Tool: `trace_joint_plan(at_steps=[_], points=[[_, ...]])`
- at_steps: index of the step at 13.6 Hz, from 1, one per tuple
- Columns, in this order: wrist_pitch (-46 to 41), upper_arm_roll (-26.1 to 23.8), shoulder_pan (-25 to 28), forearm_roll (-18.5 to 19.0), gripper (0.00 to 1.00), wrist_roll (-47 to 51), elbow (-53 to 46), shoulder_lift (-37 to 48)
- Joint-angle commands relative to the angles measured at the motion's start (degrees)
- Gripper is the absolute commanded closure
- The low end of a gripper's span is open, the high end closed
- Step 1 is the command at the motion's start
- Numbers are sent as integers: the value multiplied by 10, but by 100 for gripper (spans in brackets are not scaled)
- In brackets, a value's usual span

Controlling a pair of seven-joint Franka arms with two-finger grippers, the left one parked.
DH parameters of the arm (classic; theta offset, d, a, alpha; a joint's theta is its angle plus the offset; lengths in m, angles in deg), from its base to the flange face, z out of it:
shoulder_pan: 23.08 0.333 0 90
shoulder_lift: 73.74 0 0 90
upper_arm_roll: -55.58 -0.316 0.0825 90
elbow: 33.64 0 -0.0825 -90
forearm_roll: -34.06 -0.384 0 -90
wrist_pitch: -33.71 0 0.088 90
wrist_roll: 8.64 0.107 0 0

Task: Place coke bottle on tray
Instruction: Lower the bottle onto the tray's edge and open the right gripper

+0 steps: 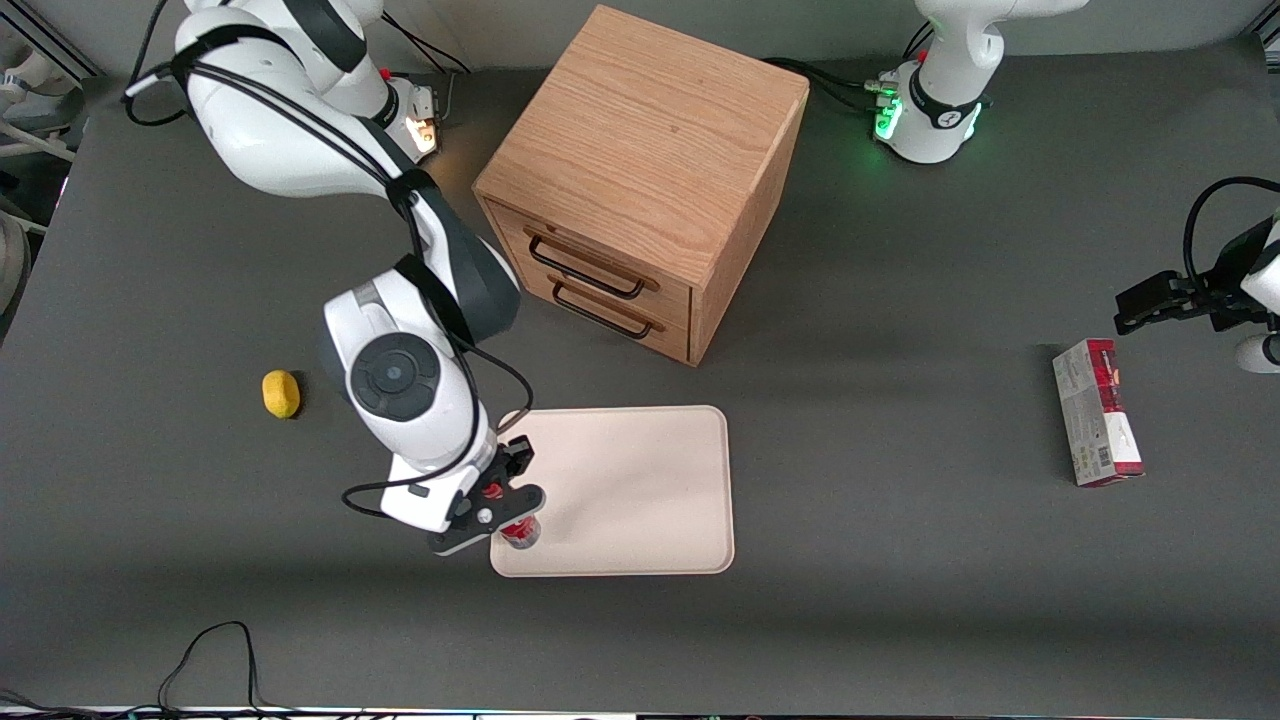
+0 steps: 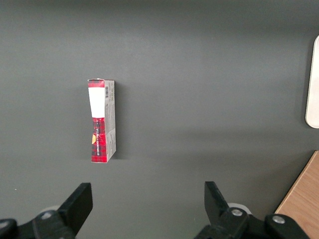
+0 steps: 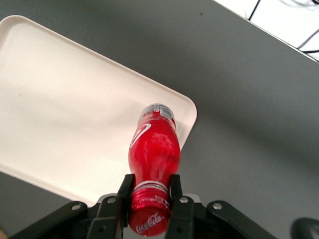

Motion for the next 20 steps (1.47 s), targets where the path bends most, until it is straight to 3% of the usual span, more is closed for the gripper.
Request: trace_joint_plan(at_steps=[1,10,12,13,14,15,20], points=[[23,-8,-3,17,81,-4,-24,-23],[42,-3,-12,17,72,-5,7,-36],[42,-2,-13,17,60,-4,10,-35],[43,-2,-13,17,39,0,11,-36],[44,-2,-13,17,6,3,14,-36],[46,-2,-13,17,0,3,15,-35],[47,-3,-18,14,0,5,14,-25]])
